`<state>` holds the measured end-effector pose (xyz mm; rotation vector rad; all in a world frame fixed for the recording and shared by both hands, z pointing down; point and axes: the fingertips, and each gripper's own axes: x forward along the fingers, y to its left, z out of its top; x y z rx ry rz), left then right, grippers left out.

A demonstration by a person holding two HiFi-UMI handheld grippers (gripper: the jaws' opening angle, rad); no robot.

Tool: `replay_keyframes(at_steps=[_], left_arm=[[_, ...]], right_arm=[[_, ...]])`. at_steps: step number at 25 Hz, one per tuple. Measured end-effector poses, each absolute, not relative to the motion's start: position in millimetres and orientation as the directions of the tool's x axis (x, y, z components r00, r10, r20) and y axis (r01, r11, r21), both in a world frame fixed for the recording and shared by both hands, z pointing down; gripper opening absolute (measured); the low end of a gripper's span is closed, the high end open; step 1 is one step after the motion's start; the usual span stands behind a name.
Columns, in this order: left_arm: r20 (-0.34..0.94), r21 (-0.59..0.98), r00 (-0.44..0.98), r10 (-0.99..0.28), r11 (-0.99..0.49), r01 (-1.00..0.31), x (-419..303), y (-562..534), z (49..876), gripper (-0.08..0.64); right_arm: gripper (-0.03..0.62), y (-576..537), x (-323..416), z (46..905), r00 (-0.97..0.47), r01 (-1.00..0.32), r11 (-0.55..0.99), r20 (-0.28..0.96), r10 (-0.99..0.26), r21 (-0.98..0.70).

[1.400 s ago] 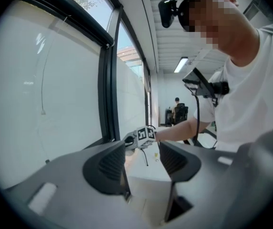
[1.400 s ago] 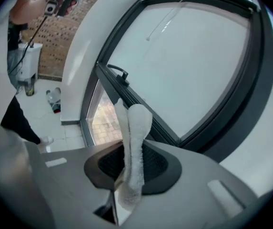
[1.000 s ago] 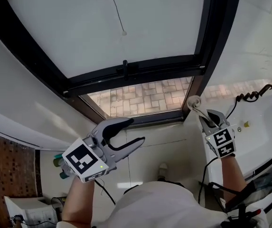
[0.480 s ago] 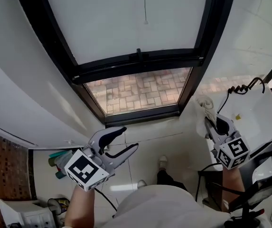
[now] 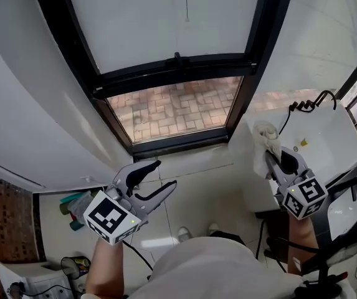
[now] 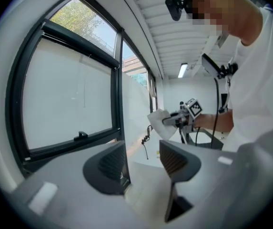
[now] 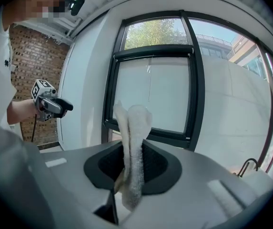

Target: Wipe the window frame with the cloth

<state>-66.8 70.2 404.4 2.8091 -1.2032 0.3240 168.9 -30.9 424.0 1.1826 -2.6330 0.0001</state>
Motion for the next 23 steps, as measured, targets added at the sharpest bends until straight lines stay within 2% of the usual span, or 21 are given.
replay_keyframes(at_steps=[6,23], left_arm=[[0.217,-0.012,0.665,-0.715,-0.683,-0.730,-43.9,68.6,395.0,0.242],[0.225,-0.019,0.667,-0.710,-0.688,-0.726,-35.0,67.7,400.5,0.242]], right_arm=[[0.074,-31.6,176.3,415.5,-0.667,-0.711,0.696,0.217,-0.713,0.102],[0.074,-36.4,164.4,423.4,-0.684,-0.694,0.713,0.218,-0.696,0.101]])
